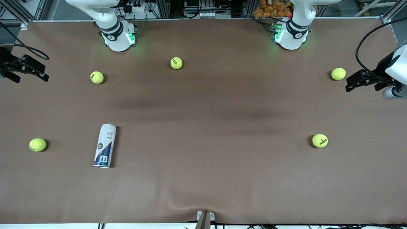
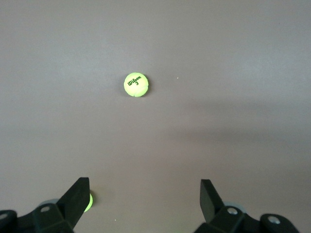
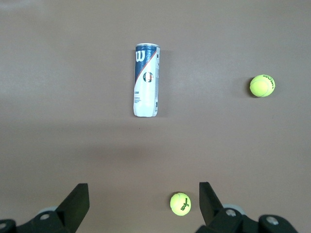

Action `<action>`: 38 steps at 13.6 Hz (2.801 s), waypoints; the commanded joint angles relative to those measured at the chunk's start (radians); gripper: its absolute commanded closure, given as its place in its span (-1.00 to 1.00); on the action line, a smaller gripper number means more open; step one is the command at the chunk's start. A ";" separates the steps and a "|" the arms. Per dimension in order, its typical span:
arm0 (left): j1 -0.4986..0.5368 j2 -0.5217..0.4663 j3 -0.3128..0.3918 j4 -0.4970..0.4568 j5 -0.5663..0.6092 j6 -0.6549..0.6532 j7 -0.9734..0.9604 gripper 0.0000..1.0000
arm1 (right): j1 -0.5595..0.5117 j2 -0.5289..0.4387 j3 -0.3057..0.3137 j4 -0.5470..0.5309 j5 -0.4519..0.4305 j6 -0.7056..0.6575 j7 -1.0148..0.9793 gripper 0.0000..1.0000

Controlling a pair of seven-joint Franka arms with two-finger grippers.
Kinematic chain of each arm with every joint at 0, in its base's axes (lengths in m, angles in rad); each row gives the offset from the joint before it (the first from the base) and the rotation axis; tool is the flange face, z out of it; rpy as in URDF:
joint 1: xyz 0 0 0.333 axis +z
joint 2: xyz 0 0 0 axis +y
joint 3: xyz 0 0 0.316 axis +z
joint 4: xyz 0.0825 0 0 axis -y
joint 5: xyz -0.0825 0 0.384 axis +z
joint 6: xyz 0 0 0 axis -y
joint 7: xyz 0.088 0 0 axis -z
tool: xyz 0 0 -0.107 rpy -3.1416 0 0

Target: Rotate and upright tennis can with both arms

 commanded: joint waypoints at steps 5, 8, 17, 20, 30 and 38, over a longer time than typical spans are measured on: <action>0.006 0.006 0.000 0.018 -0.008 -0.017 0.025 -1.00 | -0.015 -0.038 0.016 -0.035 0.004 -0.010 -0.016 -1.00; 0.009 0.006 0.002 0.016 -0.010 -0.017 0.026 -1.00 | -0.015 -0.038 0.016 -0.035 0.004 -0.010 -0.016 -1.00; 0.006 0.016 0.000 0.015 -0.008 -0.015 0.038 -1.00 | -0.012 -0.015 0.016 -0.017 0.001 -0.025 -0.010 -1.00; 0.006 0.015 0.000 0.015 -0.008 -0.015 0.038 -1.00 | -0.025 0.030 0.012 -0.009 0.002 -0.036 -0.020 -1.00; 0.008 0.013 0.002 0.012 -0.010 -0.017 0.038 -1.00 | 0.056 0.214 0.016 -0.346 0.007 0.443 -0.002 -1.00; 0.008 0.015 0.000 0.010 -0.010 -0.015 0.038 -1.00 | 0.064 0.485 0.015 -0.336 0.001 0.807 -0.005 -1.00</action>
